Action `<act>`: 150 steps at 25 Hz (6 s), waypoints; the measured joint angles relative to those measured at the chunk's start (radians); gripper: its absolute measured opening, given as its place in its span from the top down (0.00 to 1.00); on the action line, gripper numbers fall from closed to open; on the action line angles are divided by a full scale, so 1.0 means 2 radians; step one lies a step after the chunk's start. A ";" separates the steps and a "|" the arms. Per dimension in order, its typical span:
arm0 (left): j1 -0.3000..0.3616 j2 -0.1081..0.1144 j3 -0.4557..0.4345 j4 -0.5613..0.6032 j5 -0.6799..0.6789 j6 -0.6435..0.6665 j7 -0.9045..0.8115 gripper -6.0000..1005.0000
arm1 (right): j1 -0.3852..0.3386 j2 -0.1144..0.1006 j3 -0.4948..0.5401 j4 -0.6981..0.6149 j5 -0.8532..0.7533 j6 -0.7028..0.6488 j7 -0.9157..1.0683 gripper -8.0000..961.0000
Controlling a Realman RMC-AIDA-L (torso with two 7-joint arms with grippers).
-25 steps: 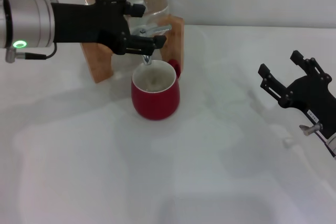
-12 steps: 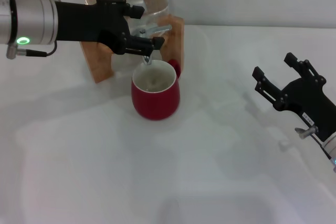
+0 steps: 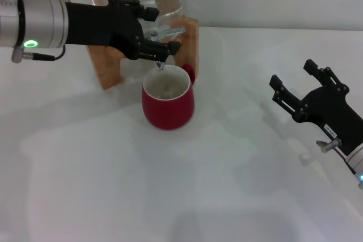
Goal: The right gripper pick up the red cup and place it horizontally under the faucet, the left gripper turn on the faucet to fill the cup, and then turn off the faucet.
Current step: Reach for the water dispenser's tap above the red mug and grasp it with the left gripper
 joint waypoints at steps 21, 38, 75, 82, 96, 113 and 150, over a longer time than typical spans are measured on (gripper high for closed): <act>-0.025 -0.011 0.011 -0.029 0.008 0.034 0.018 0.13 | 0.000 0.000 -0.001 0.000 0.000 -0.001 0.000 0.13; -0.047 -0.012 0.039 -0.066 0.013 0.071 0.032 0.13 | 0.001 0.000 0.000 -0.001 0.004 -0.001 0.000 0.13; -0.063 -0.013 0.045 -0.106 0.012 0.092 0.046 0.13 | 0.000 -0.002 0.002 -0.002 0.005 -0.001 0.000 0.13; -0.063 -0.013 0.045 -0.107 0.012 0.092 0.046 0.13 | 0.000 -0.002 0.002 -0.002 0.005 -0.001 0.000 0.13; -0.059 -0.013 0.052 -0.105 0.012 0.088 0.044 0.13 | 0.002 -0.002 0.003 -0.003 0.003 -0.001 0.000 0.13; -0.058 -0.013 0.052 -0.097 0.011 0.074 0.040 0.13 | 0.000 -0.002 0.002 -0.005 0.004 -0.006 0.000 0.13; -0.050 -0.011 0.052 -0.072 0.017 0.045 0.026 0.13 | 0.000 -0.002 0.002 -0.006 0.005 -0.006 0.000 0.13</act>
